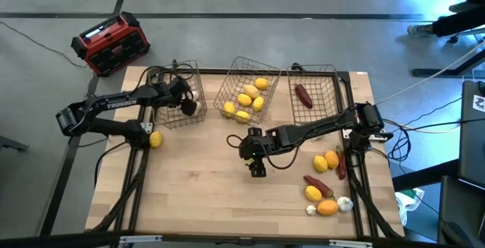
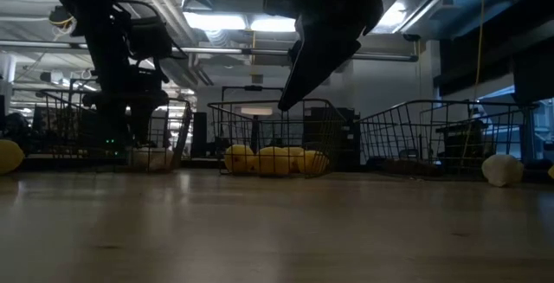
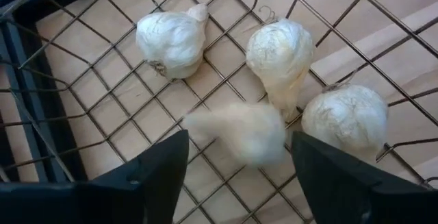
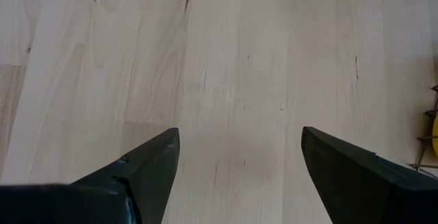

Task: Sort produce into baskets
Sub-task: Put the lemon into the middle wire basket

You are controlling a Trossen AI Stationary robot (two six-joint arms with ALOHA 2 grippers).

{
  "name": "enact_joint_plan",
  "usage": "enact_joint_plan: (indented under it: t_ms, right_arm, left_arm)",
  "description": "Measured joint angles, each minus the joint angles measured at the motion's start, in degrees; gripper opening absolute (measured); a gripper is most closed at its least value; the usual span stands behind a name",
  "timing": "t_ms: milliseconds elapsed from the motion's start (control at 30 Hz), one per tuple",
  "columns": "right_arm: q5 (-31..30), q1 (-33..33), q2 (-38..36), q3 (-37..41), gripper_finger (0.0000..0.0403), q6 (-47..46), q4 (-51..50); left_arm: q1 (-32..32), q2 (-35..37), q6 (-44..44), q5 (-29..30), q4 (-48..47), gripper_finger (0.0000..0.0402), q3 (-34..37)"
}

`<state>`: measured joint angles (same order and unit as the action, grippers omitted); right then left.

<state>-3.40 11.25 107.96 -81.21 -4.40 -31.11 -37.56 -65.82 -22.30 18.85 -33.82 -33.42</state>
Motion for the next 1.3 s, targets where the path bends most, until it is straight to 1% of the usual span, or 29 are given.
enact_joint_plan:
  t_ms: [167, 300, 367, 467, 533, 633, 767, 900, 1200, 1300]
  right_arm:
    - [0.0, 0.0, 0.0, 0.0, 0.0303, 0.0, 0.0]
    - [0.0, 0.0, 0.0, 0.0, 0.0303, 0.0, 0.1]
    - [0.0, 0.0, 0.0, 0.0, 0.0303, 0.0, 0.1]
    - [0.0, 0.0, 0.0, 0.0, 0.0303, -0.1, 0.1]
    - [0.0, 0.0, 0.0, 0.0, 0.0303, -0.2, 0.4]
    - [0.0, 0.0, 0.0, 0.0, 0.0303, -0.2, 1.3]
    - [0.0, 0.0, 0.0, 0.0, 0.0303, -0.3, 1.5]
    - [0.0, 0.0, 0.0, 0.0, 0.0303, -0.3, 1.5]
    - [0.0, 0.0, 0.0, 0.0, 0.0303, -0.3, 2.0]
    - [0.0, 0.0, 0.0, 0.0, 0.0303, -0.3, 3.1]
  left_arm:
    - [0.0, 0.1, -1.0, -1.1, -1.6, 0.0266, -3.1]
    - [0.1, 0.5, -0.2, -4.4, -3.2, 0.0266, -7.8]
    - [0.2, 1.0, -0.1, -8.5, -3.8, 0.0266, -10.1]
    - [1.2, 2.1, 0.5, -17.9, -4.1, 0.0266, -13.1]
    - [3.1, 2.8, 1.0, -20.9, -4.0, 0.0266, -14.6]
    - [7.2, 3.7, 0.3, -20.9, -4.1, 0.0266, -16.5]
    - [13.9, 4.0, -1.2, -19.4, -3.9, 0.0266, -18.7]
    - [21.4, 3.9, -3.4, -17.4, -4.0, 0.0266, -19.0]
    - [38.9, 3.9, -14.5, -10.2, -4.6, 0.0266, -19.0]
    - [43.5, 3.9, -19.8, -9.3, -5.2, 0.0267, -19.0]
